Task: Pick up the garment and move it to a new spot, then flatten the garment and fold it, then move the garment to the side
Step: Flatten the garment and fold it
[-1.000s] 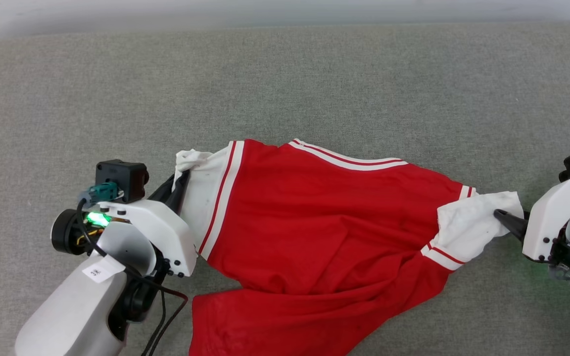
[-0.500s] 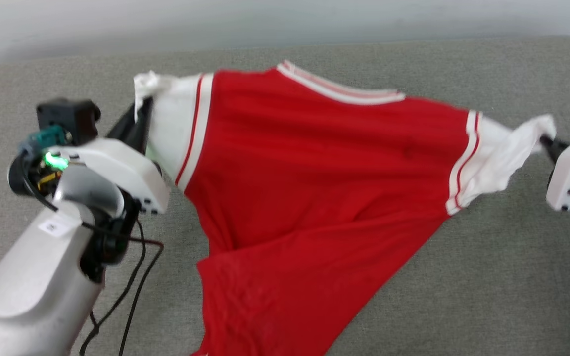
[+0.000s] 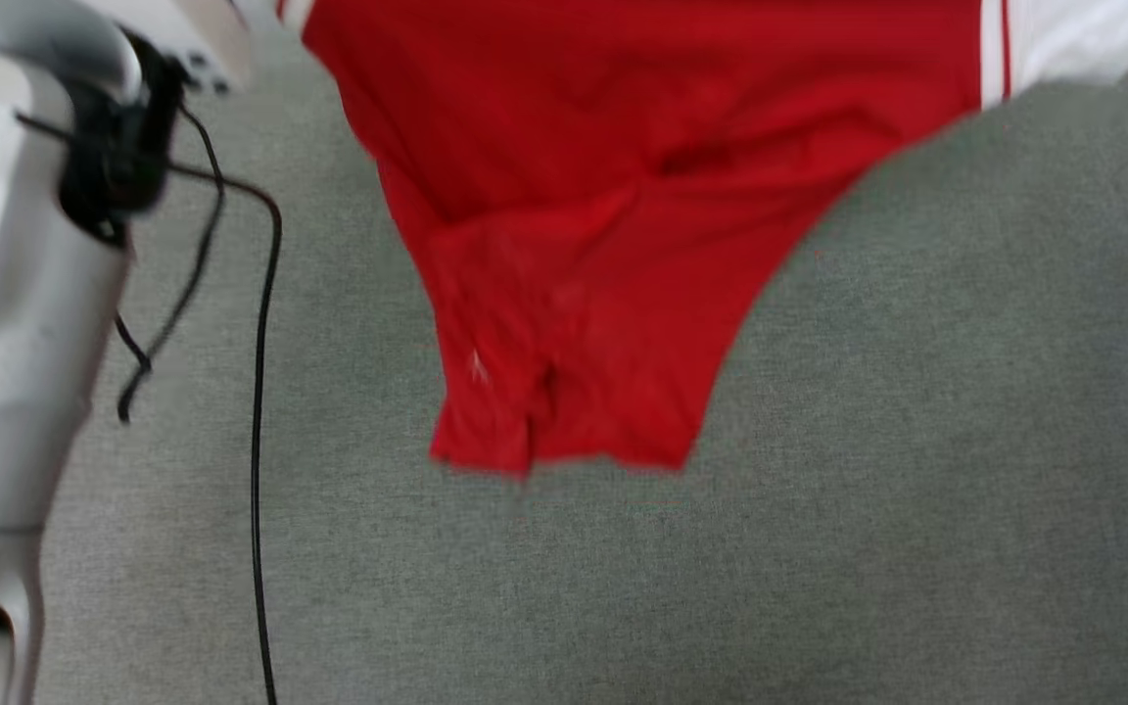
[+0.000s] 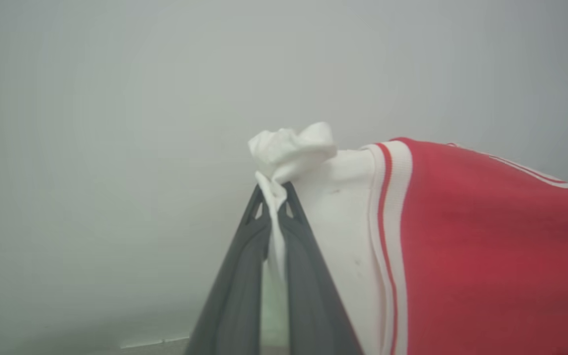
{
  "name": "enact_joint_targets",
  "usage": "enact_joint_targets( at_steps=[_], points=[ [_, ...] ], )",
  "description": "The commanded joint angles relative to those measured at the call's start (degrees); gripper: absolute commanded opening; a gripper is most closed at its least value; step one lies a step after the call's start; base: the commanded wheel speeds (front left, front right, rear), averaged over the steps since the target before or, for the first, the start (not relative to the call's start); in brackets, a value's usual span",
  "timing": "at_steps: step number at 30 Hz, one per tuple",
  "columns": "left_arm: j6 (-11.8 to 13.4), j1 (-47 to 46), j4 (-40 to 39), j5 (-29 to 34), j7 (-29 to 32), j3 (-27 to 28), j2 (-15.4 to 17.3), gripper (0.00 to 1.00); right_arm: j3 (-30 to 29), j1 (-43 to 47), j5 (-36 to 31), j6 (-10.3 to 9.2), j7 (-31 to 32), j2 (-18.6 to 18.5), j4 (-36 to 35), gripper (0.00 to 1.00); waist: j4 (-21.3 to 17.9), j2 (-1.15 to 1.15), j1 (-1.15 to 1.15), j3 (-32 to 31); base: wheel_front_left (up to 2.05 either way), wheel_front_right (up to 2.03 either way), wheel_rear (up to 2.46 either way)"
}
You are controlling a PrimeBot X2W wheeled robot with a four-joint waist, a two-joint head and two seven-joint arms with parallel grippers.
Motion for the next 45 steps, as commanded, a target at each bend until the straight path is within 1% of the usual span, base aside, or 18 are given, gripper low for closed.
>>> enact_joint_targets(
  at_steps=[1,4,9,12,16,21,30,34,37,40,45],
  points=[
    [-0.3,-2.3,0.9,0.5,-0.7,0.2,0.1,0.0,-0.2,-2.2,-0.5,-0.1,-0.6,-0.1,0.2,0.0,-0.4,0.0,-0.01,1.4,0.0,0.0,0.0],
    [-1.0,-9.2,4.3,1.6,-2.6,0.8,-0.4,0.0,-0.4,-8.5,-2.2,-0.1,-2.7,0.1,0.8,0.0,-0.6,0.0,-0.01,3.6,0.0,0.0,0.0],
    [-2.3,-19.1,9.3,3.2,-6.0,1.8,-0.3,0.0,-0.2,-19.0,-3.7,-0.1,-5.9,0.5,3.3,0.0,-1.4,0.0,-0.01,6.8,0.0,0.0,0.0],
    [-3.2,-23.1,11.7,3.5,-7.6,2.0,-0.4,0.0,0.1,-24.1,-4.4,-0.1,-7.5,0.8,5.4,0.0,-1.9,0.0,-0.01,8.8,0.0,0.0,0.0],
    [-4.4,-26.7,14.5,3.6,-9.8,2.1,-1.0,0.0,0.9,-29.3,-4.6,-0.1,-9.4,1.1,8.2,0.0,-2.2,0.0,-0.01,11.5,0.0,0.0,0.0],
    [-6.0,-27.7,17.8,3.1,-11.8,2.1,-2.2,0.0,2.7,-31.7,-3.7,-0.09,-11.3,1.7,11.2,0.0,-2.2,0.0,-0.01,15.1,0.0,0.0,0.0],
    [-9.0,-24.4,24.2,0.7,-14.0,3.2,-4.4,0.0,7.4,-28.8,-0.3,-0.09,-14.4,2.6,16.9,0.0,-1.7,0.0,-0.01,18.8,0.0,0.0,0.0],
    [-10.1,-20.6,26.5,-0.7,-14.7,4.2,-5.7,0.0,10.0,-24.8,2.8,-0.09,-15.6,3.3,19.2,0.0,-1.4,0.0,-0.01,18.5,0.0,0.0,0.0],
    [-11.0,-16.1,27.3,-1.6,-15.0,5.3,-6.2,0.0,12.1,-20.0,5.5,-0.09,-16.8,3.9,20.0,0.0,-1.2,0.0,-0.01,17.4,0.0,0.0,0.0],
    [-11.5,-10.8,25.6,-1.9,-15.1,7.3,-6.3,0.0,14.0,-14.0,7.9,-0.09,-18.3,4.2,19.7,0.0,-1.0,0.0,-0.01,15.6,0.0,0.0,0.0],
    [-11.0,3.1,18.8,-0.5,-15.1,12.2,-7.4,0.0,15.8,-2.4,11.4,-0.09,-20.4,3.9,17.4,0.0,-0.5,0.0,-0.01,11.5,0.0,0.0,0.0]
  ],
)
